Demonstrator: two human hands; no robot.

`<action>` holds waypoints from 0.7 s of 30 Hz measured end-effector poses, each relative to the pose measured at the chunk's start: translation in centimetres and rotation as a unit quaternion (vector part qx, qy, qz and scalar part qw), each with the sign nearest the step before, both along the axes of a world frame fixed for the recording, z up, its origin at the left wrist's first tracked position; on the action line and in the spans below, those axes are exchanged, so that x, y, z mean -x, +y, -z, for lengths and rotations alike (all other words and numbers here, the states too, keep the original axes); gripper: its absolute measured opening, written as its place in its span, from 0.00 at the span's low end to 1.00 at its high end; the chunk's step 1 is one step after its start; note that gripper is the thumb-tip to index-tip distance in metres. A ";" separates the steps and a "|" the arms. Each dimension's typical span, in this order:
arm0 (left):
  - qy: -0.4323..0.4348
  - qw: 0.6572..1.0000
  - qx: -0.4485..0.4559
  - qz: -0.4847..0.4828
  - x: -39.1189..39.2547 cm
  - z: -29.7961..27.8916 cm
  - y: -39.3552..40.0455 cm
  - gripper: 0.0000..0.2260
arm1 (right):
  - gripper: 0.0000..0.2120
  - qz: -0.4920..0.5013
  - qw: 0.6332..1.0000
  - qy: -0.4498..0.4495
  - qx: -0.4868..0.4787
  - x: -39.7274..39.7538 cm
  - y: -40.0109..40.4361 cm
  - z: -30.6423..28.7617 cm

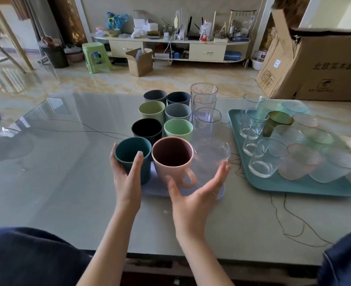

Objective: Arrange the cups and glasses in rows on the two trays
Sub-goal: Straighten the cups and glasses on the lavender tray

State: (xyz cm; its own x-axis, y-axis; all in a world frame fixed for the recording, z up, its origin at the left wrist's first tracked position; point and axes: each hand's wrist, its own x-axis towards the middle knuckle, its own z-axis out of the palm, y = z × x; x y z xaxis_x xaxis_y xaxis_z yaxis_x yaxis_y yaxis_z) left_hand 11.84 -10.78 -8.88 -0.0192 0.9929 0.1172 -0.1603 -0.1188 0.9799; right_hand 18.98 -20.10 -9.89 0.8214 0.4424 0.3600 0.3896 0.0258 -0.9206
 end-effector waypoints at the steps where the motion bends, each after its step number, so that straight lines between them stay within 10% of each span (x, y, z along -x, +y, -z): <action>1: 0.006 1.000 -0.005 0.000 0.0 0.1 0.0 0.33 | 0.55 0.012 1.000 -0.001 -0.001 -0.2 0.5 -0.1; 21: 0.022 1.000 0.015 -0.003 -1.2 0.2 -0.4 0.29 | 0.51 0.022 1.000 0.010 -0.017 -2.3 0.8 1.6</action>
State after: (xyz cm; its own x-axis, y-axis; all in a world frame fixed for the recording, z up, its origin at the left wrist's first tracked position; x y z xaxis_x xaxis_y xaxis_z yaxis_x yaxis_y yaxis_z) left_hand 13.05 -11.15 -9.06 -0.0206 0.9959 0.0882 -0.1155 -0.0900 0.9892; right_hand 21.28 -19.33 -11.45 0.8467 0.3940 0.3577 0.3730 0.0400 -0.9270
